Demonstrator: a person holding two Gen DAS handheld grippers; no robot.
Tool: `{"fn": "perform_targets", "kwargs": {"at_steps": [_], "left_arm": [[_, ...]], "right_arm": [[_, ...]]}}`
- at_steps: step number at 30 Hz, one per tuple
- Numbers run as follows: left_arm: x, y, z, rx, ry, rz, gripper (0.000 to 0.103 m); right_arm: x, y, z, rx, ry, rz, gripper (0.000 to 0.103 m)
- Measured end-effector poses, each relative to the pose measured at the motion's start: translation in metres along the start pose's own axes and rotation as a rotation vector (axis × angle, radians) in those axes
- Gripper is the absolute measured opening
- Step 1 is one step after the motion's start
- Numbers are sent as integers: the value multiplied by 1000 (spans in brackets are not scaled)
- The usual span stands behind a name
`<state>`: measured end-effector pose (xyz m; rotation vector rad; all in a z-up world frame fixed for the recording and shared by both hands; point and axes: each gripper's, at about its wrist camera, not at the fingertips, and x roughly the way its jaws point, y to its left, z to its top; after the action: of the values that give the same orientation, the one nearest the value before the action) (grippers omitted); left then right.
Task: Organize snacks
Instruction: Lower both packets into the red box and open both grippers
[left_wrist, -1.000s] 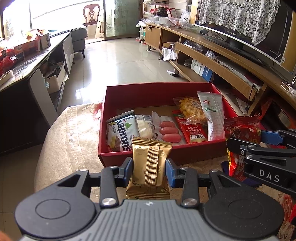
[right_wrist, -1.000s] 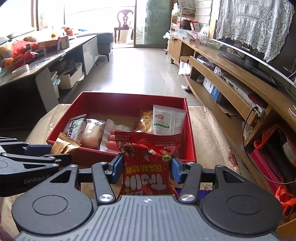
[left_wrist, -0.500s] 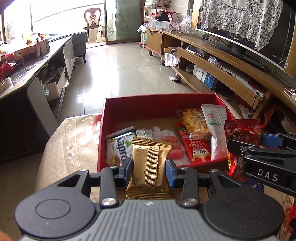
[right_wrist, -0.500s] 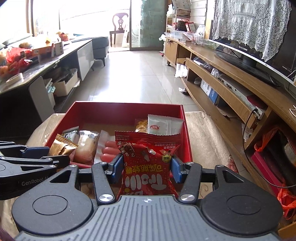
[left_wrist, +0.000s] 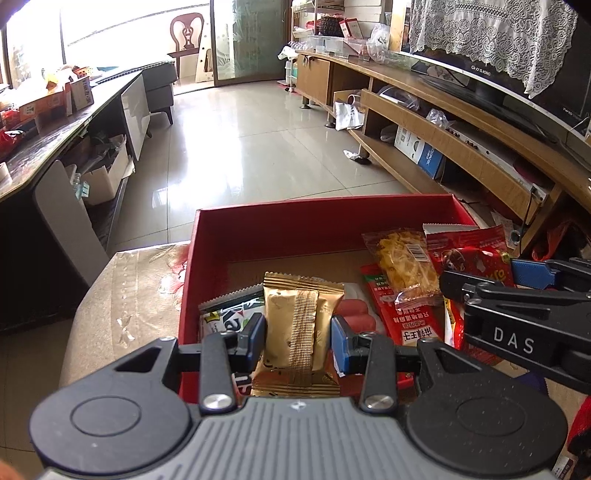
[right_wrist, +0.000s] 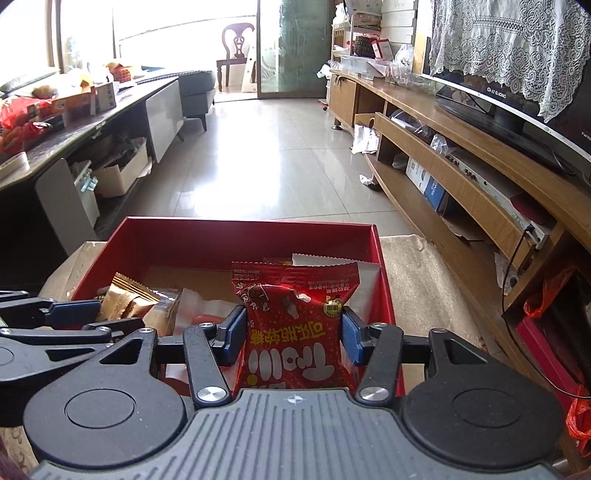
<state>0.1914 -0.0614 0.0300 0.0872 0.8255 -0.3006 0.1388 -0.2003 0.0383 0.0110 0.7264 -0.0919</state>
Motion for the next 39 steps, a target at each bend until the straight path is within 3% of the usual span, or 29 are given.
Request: {"fn": "perform_targets", "kwargs": {"at_steps": [26,33,39], "left_arm": [[37,-8,13,44,-16,21,34],[39,-6,14,22,-8,11,37],[34,-1,18,-10,-9,5,45]], "right_arm": [[46,-4,1,42,5,17,63],[47,-9,3,58,1,21,64],[41,-15,6,83,-13,24,72]]}}
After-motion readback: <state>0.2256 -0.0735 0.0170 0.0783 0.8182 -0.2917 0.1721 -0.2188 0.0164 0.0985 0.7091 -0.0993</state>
